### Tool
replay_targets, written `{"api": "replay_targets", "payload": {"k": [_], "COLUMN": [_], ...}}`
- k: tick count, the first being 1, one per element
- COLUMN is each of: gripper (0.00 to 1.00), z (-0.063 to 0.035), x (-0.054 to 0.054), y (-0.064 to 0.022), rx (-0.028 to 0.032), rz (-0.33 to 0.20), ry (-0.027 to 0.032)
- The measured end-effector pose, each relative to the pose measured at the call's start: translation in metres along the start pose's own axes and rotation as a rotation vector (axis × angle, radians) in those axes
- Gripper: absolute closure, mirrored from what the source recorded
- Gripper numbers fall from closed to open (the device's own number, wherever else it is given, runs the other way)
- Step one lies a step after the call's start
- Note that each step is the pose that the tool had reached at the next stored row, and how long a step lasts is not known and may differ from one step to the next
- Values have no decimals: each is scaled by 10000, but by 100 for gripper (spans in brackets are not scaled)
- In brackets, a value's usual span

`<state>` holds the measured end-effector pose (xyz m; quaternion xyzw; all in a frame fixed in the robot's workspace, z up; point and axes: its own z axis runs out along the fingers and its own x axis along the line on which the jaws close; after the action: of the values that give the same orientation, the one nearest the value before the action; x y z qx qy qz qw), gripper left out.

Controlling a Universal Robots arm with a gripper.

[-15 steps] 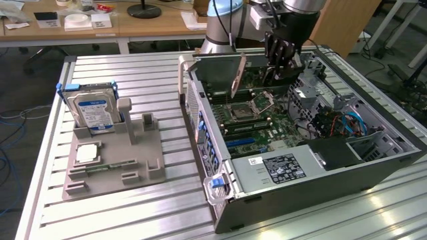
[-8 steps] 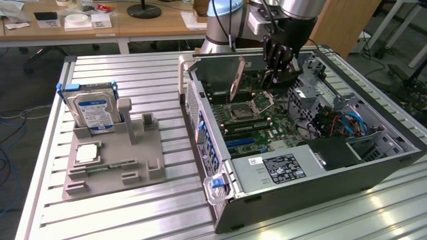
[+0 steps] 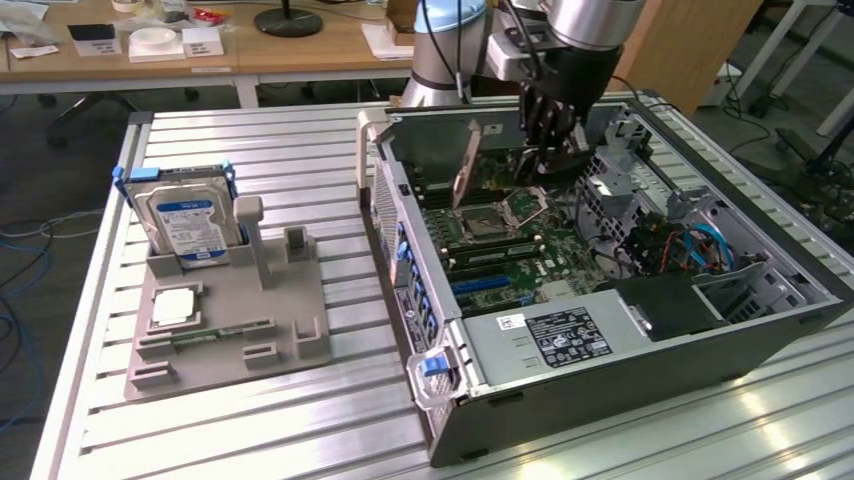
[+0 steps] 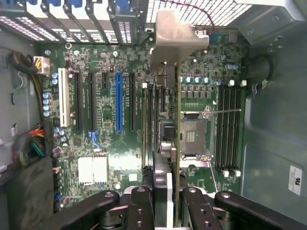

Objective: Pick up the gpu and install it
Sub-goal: 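Insert the gpu into the slot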

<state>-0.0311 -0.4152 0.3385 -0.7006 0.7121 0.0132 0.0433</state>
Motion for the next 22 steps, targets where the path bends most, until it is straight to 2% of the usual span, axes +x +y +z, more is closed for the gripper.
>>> {"api": "replay_targets", "payload": {"k": [7,14,22], "gripper": [72,72,72], "z": [71,124,138], "x": [51,78,101], "y": [41,89,100], "rx": [11,181,185], "rz": [90,75,74], "ry": [4,0,-1]}}
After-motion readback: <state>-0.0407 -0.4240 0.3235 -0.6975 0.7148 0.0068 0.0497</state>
